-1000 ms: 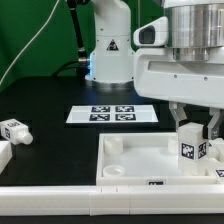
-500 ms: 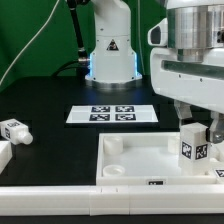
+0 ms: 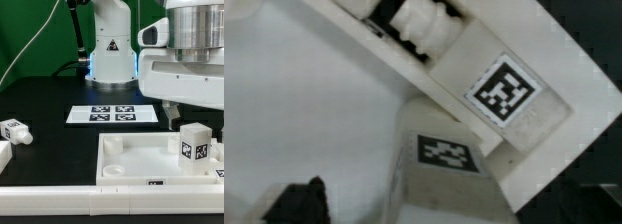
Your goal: Assemble one leg
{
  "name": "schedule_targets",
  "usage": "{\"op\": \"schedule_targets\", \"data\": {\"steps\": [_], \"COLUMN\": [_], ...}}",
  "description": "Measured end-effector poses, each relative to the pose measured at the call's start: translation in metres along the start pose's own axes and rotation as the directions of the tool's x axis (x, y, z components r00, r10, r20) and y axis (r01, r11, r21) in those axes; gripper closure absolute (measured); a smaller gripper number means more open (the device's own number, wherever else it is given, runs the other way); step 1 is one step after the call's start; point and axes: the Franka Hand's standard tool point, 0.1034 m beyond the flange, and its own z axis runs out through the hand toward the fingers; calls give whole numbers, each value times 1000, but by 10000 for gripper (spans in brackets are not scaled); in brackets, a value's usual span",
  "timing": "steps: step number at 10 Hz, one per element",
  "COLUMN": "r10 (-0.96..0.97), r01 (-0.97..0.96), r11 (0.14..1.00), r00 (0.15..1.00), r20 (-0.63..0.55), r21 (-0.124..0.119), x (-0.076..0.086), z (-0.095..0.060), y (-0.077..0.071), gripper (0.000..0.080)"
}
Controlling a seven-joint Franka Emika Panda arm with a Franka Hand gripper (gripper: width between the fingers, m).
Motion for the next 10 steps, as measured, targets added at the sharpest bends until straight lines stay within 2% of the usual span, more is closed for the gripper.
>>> {"op": "schedule_targets", "data": {"steps": [3,4,7,10], "r10": [-272,-311,-548,-704], "r01": [272,311,548,704], "r11": [962,950,837,710], "r00": [962,950,837,710], "r20": [-8,-8,-13,-10], "r21": [5,6,-5,-20], "x": [-2,-4,1,3], "z": [3,3,1,2], "y": [-3,-5,-2,1], "gripper": [151,151,151,151]}}
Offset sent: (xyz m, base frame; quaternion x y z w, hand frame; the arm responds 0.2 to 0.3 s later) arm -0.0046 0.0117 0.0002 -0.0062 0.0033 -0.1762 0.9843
